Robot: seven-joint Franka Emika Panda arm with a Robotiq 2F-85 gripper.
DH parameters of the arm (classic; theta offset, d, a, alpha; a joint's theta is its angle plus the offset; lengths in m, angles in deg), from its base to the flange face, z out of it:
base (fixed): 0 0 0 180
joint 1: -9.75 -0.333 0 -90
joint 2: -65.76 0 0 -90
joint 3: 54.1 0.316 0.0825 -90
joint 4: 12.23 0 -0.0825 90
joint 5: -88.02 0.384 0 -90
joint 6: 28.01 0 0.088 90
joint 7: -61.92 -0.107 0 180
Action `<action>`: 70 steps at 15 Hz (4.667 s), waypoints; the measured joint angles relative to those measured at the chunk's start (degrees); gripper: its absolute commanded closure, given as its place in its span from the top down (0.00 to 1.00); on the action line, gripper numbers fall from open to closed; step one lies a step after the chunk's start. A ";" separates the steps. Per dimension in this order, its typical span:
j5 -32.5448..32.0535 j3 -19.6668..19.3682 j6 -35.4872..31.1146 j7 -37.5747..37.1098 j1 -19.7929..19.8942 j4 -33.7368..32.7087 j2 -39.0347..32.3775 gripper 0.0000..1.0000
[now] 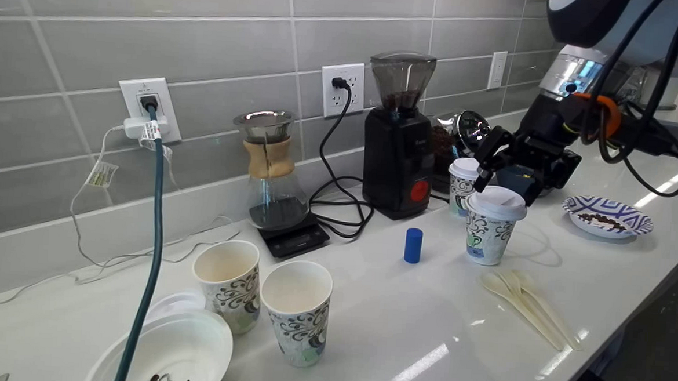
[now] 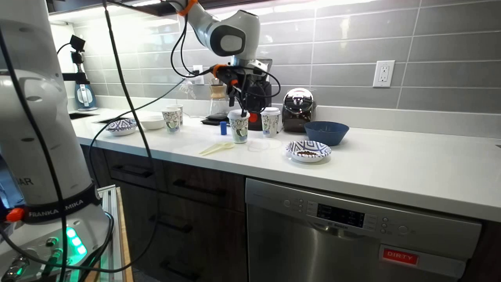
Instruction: Put the lid on the right cup
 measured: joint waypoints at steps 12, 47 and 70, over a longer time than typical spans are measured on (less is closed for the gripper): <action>-0.76 -0.02 0.39 -0.15 0.00 -0.10 0.92 1.00; -16.23 -0.84 10.81 -25.54 -1.60 -17.71 -10.64 0.00; -16.94 -1.09 13.01 -26.54 -2.51 -19.14 -9.76 0.32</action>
